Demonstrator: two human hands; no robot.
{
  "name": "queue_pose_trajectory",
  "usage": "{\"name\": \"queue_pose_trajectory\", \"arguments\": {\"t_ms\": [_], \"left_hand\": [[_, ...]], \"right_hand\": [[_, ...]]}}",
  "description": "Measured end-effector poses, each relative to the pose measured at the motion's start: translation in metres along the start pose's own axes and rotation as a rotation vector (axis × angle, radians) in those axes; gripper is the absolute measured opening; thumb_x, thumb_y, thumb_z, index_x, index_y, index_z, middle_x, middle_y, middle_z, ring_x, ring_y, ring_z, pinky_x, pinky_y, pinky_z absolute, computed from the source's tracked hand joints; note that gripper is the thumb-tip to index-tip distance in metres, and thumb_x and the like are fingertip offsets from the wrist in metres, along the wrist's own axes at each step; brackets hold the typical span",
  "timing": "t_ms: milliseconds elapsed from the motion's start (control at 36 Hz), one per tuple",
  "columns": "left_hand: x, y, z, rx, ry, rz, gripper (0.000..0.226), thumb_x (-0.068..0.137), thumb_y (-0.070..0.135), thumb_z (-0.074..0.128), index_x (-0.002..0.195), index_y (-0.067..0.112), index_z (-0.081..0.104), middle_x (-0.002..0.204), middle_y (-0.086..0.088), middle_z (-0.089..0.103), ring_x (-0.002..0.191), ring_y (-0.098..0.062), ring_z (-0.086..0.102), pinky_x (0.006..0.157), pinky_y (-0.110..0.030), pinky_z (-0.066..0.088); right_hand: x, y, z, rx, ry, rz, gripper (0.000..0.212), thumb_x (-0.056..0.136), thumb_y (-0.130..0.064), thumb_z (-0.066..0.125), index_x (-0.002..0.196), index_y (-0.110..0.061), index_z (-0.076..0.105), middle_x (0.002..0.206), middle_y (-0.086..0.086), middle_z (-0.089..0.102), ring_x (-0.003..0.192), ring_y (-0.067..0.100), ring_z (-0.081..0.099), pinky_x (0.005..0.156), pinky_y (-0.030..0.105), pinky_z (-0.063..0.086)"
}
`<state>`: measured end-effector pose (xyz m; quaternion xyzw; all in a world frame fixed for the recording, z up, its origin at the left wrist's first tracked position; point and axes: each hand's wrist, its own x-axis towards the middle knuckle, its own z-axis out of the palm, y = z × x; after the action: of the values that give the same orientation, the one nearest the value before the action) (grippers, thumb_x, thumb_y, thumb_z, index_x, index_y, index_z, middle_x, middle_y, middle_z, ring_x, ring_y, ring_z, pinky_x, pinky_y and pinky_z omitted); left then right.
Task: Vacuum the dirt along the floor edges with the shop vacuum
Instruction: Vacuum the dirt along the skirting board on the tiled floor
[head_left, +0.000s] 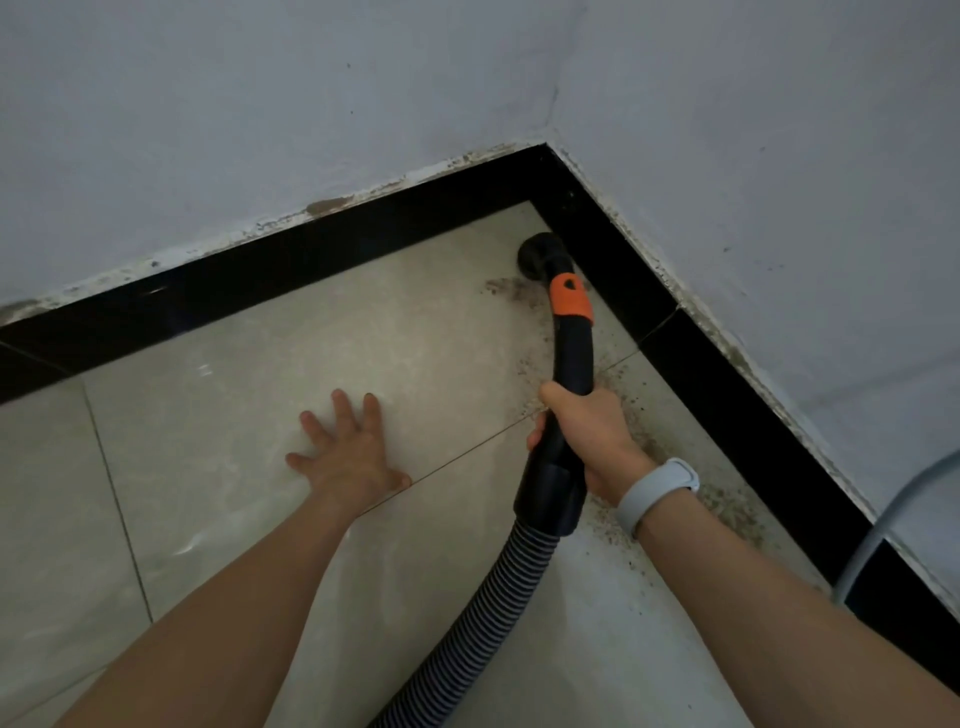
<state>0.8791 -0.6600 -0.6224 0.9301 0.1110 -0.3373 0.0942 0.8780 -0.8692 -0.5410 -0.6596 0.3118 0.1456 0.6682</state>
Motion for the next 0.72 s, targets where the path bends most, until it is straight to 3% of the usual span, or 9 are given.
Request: {"name": "queue_pose_trajectory", "arguments": {"t_ms": [139,278,389,500,722], "left_hand": [[0.0,0.001,-0.001,-0.026,-0.012,-0.007,0.115,0.076,0.049,0.074,0.151,0.03,-0.01,0.157,-0.002,-0.026,0.143,-0.044,-0.017,0.109,-0.068,0.016],[-0.001,0.002,-0.003,-0.028,-0.015,-0.01,0.115,0.077,0.048,0.074,0.152,0.03,-0.01,0.156,-0.002,-0.027,0.143,-0.043,-0.018,0.109,-0.068,0.016],[-0.001,0.002,-0.003,-0.044,-0.019,-0.013,0.115,0.076,0.047,0.075,0.152,0.03,-0.01,0.157,-0.001,-0.027,0.143,-0.043,-0.018,0.11,-0.068,0.014],[-0.001,0.002,-0.003,-0.049,-0.014,-0.015,0.115,0.076,0.047,0.076,0.152,0.031,-0.009,0.157,-0.001,-0.026,0.143,-0.042,-0.018,0.11,-0.068,0.014],[-0.001,-0.001,-0.002,-0.053,0.002,0.001,0.113,0.076,0.047,0.075,0.152,0.032,-0.007,0.157,-0.001,-0.025,0.143,-0.042,-0.018,0.11,-0.068,0.013]], "right_hand": [[-0.009,0.001,-0.005,-0.089,-0.107,0.006,0.009,0.087,-0.002,0.057,0.085,-0.006,0.049,0.048,0.006,0.052,0.04,0.02,0.053,0.045,0.028,0.049],[-0.014,0.0,-0.007,-0.081,-0.015,-0.075,0.008,0.085,-0.003,0.057,0.09,-0.003,0.051,0.054,0.011,0.054,0.038,0.019,0.055,0.044,0.028,0.051],[-0.031,0.005,-0.008,-0.223,-0.102,-0.144,0.01,0.083,-0.002,0.058,0.083,-0.006,0.049,0.052,0.008,0.057,0.042,0.02,0.057,0.048,0.029,0.051],[-0.038,0.009,0.003,-0.328,-0.157,-0.146,0.013,0.081,-0.005,0.06,0.09,-0.007,0.05,0.056,0.008,0.058,0.043,0.02,0.058,0.047,0.028,0.051],[-0.036,0.015,0.002,-0.344,-0.074,-0.101,0.011,0.081,-0.007,0.06,0.085,-0.008,0.05,0.057,0.008,0.057,0.041,0.018,0.057,0.047,0.028,0.049]]}}
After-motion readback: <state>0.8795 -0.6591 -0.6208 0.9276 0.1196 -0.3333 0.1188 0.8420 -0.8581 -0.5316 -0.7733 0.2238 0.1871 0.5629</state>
